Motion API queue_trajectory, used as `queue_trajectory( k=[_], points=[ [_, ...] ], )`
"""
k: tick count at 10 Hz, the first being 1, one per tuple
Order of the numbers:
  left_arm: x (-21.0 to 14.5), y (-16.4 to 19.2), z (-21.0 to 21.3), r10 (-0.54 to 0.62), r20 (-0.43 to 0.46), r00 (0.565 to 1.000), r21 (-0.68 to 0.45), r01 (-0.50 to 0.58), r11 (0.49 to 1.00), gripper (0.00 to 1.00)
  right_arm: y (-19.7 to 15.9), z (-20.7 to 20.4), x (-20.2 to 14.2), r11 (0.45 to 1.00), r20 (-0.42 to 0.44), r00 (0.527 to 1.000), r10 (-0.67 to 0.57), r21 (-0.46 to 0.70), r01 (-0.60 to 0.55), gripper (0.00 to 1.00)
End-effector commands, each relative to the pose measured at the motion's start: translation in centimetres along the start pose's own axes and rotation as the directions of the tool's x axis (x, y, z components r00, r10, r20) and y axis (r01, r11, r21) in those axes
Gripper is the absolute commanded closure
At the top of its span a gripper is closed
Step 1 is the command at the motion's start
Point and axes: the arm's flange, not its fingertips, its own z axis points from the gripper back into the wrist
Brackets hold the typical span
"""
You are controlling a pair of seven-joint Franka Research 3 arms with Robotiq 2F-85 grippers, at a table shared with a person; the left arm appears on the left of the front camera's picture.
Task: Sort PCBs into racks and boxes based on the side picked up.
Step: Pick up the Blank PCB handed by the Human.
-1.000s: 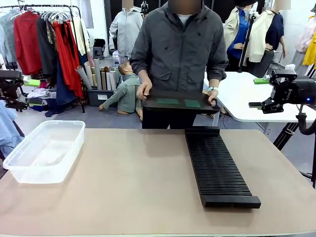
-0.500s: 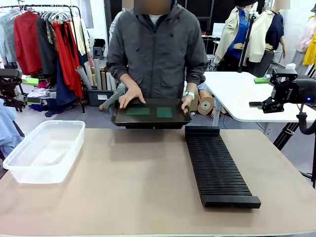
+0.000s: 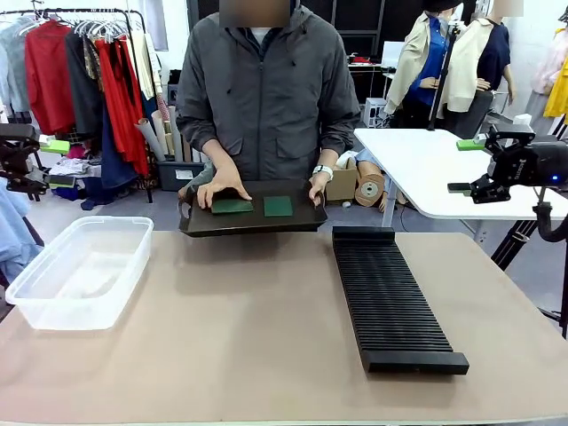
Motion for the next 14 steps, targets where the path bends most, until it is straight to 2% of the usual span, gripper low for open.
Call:
queue_trajectory(
  k=[1,14],
  points=[
    [0.04,-0.41,0.11,0.01,-0.007,1.0,0.011,-0.01,1.0,0.0,0.49,0.0,-0.06,1.0,0.001,1.0,-0.001,-0.011,0.001,0.0],
    [0.04,-0.41,0.11,0.01,-0.007,1.0,0.011,-0.01,1.0,0.0,0.49,0.0,-0.06,1.0,0.001,1.0,-0.001,-0.011,0.001,0.0]
  ],
)
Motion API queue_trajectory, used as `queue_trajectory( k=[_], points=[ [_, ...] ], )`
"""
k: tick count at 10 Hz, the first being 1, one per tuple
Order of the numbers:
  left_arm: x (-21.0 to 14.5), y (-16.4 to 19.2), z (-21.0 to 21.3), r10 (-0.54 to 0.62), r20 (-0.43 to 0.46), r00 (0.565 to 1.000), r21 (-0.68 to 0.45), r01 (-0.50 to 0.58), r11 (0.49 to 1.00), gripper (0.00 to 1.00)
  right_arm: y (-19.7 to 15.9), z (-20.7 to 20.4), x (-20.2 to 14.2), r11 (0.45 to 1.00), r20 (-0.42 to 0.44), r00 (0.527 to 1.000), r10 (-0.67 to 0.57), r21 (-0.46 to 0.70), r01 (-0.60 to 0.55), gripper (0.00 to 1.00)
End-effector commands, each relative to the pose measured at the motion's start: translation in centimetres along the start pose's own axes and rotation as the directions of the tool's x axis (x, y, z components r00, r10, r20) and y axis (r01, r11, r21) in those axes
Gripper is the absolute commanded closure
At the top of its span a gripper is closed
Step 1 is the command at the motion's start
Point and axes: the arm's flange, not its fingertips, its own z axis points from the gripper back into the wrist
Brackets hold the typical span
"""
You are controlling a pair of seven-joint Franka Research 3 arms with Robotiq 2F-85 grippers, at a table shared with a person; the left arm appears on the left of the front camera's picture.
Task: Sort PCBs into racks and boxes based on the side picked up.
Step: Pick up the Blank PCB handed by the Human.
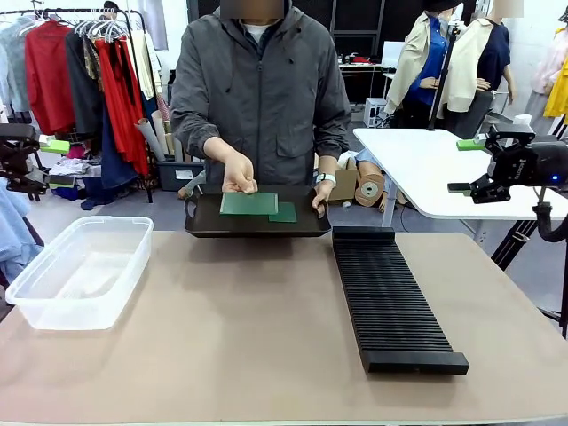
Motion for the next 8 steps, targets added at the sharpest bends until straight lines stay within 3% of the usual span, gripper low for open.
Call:
queue_trajectory(
  k=[1,4,8],
  points=[
    [0.0,-0.4,0.1,0.01,-0.007,1.0,0.011,-0.01,1.0,0.0,0.5,0.0,-0.1,1.0,0.001,1.0,-0.001,-0.011,0.001,0.0],
    [0.0,-0.4,0.1,0.01,-0.007,1.0,0.011,-0.01,1.0,0.0,0.0,0.0,0.0,1.0,0.0,1.0,0.0,0.0,0.0,0.0],
    [0.0,-0.4,0.1,0.01,-0.007,1.0,0.011,-0.01,1.0,0.0,-3.5,-2.4,0.7,0.995,0.0,0.998,-0.067,0.069,0.067,0.0]
  ],
)
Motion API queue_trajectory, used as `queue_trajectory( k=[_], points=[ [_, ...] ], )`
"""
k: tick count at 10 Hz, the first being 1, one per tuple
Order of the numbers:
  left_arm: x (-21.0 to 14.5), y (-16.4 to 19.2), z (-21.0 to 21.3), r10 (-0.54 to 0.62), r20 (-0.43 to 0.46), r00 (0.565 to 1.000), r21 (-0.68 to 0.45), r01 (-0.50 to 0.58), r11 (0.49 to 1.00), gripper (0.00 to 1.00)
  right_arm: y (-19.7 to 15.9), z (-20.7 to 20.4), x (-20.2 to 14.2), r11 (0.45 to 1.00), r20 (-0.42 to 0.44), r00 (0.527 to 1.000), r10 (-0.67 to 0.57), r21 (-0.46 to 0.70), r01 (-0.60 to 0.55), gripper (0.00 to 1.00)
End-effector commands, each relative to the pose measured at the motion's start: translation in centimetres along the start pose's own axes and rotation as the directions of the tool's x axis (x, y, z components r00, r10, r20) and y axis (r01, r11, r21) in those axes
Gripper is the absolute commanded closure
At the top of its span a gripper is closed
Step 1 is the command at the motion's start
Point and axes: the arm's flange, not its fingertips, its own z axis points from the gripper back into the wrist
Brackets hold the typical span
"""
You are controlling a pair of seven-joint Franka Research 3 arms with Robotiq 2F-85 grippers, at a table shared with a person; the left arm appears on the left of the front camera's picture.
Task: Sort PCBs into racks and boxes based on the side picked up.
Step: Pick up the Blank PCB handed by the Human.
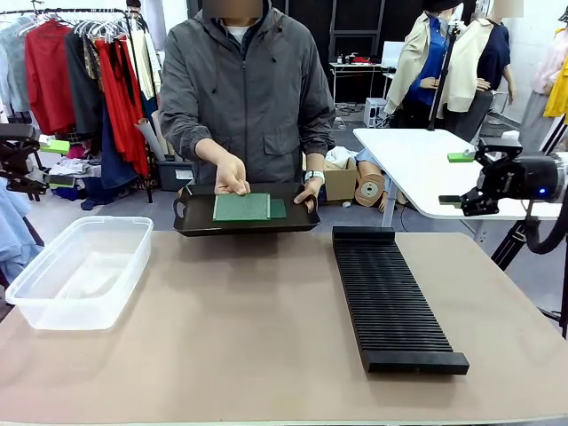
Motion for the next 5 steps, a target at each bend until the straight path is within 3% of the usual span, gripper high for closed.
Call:
queue_trajectory(
  k=[1,5],
  points=[
    [0.0,-0.4,0.1,0.01,-0.007,1.0,0.011,-0.01,1.0,0.0,-1.1,-1.6,1.5,0.999,0.007,1.0,-0.017,0.05,0.017,0.0],
    [0.0,-0.4,0.1,0.01,-0.007,1.0,0.011,-0.01,1.0,0.0,-4.3,-4.7,3.6,0.997,-0.027,0.997,-0.077,0.013,0.078,0.0]
  ],
)
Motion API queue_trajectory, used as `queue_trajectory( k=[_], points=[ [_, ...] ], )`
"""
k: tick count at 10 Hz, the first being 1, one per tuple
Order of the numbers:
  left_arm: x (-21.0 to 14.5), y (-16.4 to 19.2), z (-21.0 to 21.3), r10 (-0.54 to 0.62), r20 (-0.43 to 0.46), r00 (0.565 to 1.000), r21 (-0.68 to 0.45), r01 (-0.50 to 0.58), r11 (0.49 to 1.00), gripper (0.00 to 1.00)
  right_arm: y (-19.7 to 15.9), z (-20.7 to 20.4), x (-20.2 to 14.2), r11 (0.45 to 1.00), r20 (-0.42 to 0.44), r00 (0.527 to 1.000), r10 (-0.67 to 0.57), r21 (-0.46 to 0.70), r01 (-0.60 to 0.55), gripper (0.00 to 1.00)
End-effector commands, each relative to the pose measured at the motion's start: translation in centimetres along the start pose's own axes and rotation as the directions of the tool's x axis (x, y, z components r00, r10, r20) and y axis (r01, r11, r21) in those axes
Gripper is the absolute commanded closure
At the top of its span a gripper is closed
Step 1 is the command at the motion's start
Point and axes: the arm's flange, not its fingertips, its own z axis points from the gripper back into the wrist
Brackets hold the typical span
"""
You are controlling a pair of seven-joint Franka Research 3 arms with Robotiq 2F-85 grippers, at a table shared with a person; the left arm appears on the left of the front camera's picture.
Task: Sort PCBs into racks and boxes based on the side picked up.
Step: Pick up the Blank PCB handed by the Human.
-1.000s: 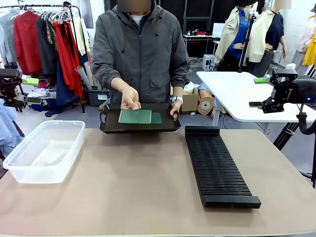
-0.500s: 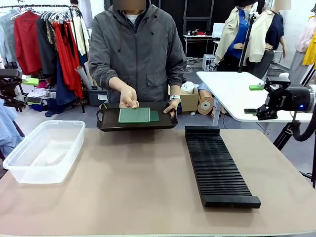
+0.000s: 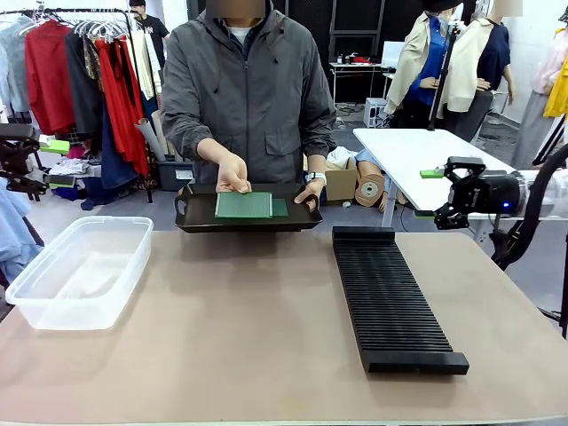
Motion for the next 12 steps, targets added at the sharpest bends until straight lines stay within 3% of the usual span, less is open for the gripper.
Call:
queue_trajectory(
  k=[1,8,12],
  points=[
    [0.0,-0.4,0.1,0.01,-0.007,1.0,0.011,-0.01,1.0,0.0,-0.4,-2.4,1.4,1.0,-0.011,1.0,0.009,0.016,-0.009,0.0],
    [0.0,-0.4,0.1,0.01,-0.007,1.0,0.011,-0.01,1.0,0.0,-2.4,-10.5,1.9,0.986,-0.077,0.984,0.159,0.069,-0.154,0.0],
    [0.0,-0.4,0.1,0.01,-0.007,1.0,0.011,-0.01,1.0,0.0,-3.7,-15.1,3.5,0.988,-0.169,0.976,0.14,0.091,-0.126,0.0]
  ],
)
